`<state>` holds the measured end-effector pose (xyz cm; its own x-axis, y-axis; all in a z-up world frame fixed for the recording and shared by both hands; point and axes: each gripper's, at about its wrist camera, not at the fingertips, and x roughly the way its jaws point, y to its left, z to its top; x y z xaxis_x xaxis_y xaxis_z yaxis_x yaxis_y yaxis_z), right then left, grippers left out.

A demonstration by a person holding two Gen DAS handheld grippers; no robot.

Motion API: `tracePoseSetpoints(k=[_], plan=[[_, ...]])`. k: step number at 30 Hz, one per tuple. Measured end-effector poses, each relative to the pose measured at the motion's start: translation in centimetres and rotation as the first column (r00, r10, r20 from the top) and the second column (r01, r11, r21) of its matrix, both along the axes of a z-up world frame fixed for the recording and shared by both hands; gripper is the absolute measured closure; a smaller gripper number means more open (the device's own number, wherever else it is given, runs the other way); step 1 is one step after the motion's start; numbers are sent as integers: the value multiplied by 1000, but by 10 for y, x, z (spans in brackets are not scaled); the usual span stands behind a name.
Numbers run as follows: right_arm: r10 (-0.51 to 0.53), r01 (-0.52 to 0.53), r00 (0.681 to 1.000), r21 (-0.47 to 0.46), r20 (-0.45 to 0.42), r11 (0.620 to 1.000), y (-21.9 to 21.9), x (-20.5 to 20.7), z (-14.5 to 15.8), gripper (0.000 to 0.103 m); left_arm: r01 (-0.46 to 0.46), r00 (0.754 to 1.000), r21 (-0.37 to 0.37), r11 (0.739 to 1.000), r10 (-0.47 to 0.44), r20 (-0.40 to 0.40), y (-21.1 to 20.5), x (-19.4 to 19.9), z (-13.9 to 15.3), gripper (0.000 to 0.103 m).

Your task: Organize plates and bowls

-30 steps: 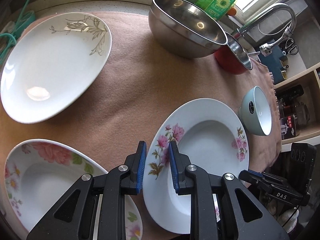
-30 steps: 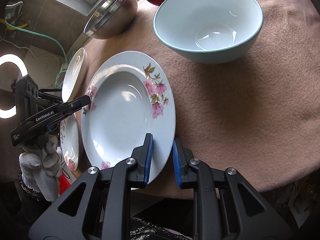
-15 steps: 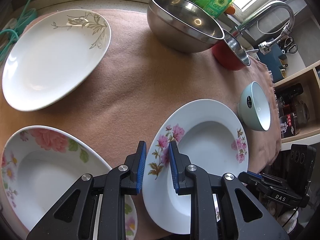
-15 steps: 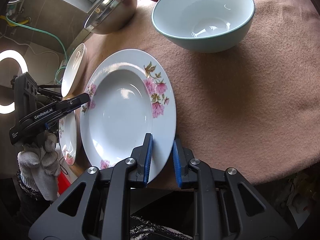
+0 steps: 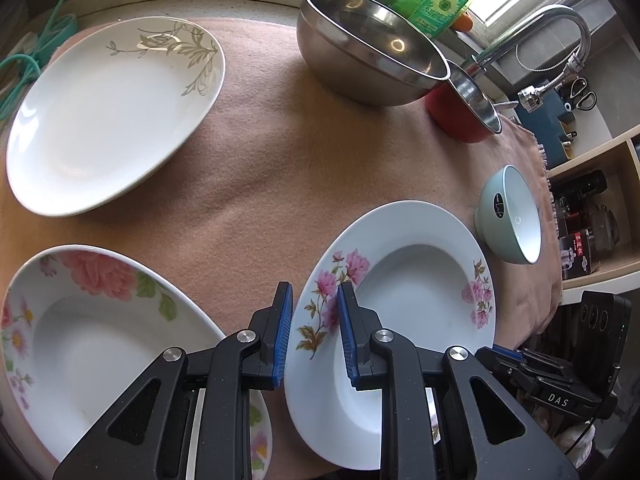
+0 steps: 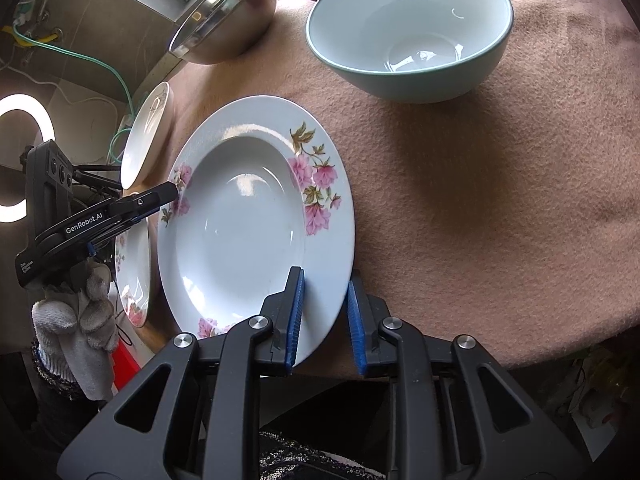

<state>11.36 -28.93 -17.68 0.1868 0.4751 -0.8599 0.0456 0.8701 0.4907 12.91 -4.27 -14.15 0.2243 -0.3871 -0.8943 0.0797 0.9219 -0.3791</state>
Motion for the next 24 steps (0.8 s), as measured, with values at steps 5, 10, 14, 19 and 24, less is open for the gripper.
tracePoseSetpoints(k=[5, 10, 14, 19, 24], plan=[[1, -1, 1000, -9, 1, 1000, 0, 1, 1, 80, -1, 1000, -1, 1000, 1, -1, 0, 0, 0, 82], [-11, 12, 999, -37, 32, 999, -3, 3, 11, 74, 2, 1000, -3, 1000, -2, 7, 0, 1, 3, 82], [-18, 23, 998, -63, 68, 998, -6, 4, 21, 50, -7, 999, -1, 1000, 7, 41, 3, 2, 13, 79], [-17, 25, 994, -71, 108, 997, -5, 8, 35, 44, -25, 997, 0, 1000, 24, 75, 9, 2, 23, 68], [10, 2, 988, -82, 153, 997, 5, 14, 48, 33, -68, 991, -1, 998, 67, 113, 21, -4, 35, 53]])
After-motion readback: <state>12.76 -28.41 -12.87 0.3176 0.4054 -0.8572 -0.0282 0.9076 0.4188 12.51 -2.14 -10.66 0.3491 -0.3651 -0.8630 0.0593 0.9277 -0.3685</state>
